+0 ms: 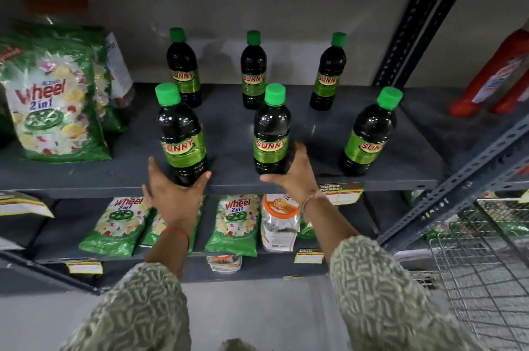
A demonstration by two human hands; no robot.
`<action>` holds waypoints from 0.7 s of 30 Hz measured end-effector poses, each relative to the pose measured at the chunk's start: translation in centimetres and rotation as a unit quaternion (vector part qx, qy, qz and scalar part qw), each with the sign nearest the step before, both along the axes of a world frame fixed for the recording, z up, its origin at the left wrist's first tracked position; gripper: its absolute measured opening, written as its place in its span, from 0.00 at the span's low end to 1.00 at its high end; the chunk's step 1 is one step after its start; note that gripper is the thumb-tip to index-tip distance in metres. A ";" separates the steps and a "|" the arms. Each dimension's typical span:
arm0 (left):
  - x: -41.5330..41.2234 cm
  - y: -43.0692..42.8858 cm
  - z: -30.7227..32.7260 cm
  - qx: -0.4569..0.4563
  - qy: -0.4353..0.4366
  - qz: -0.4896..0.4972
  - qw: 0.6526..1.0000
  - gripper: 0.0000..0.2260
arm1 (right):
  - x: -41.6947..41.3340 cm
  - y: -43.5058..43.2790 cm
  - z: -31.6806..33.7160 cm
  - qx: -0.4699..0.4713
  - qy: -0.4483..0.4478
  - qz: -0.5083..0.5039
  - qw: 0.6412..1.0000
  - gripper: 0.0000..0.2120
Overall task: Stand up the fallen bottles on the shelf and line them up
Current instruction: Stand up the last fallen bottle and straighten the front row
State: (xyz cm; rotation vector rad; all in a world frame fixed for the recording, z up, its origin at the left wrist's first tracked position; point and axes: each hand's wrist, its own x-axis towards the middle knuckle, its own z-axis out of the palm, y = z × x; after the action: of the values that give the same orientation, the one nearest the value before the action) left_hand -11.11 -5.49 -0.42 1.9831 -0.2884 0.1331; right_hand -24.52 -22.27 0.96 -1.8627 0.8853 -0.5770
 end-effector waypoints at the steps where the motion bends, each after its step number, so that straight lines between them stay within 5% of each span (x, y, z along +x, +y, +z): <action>1: 0.6 0.0 -0.1 0.012 0.007 -0.029 0.999 0.42 | 0.6 -0.1 0.2 -0.003 0.016 0.003 1.000 0.45; 7: 2.0 0.6 0.1 -0.025 0.022 -0.086 0.996 0.30 | 1.4 0.7 -0.2 -0.024 0.010 -0.039 0.999 0.35; 21: 4.5 2.7 0.0 -0.010 0.013 -0.107 0.994 0.30 | 2.1 2.0 -0.4 -0.046 0.031 -0.053 0.997 0.33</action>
State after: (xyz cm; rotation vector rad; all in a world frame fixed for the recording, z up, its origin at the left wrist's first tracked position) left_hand -6.62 -2.84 -0.39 1.9197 -0.4774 -0.0276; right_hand -22.42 -20.30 0.53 -1.9325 1.0184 -0.6381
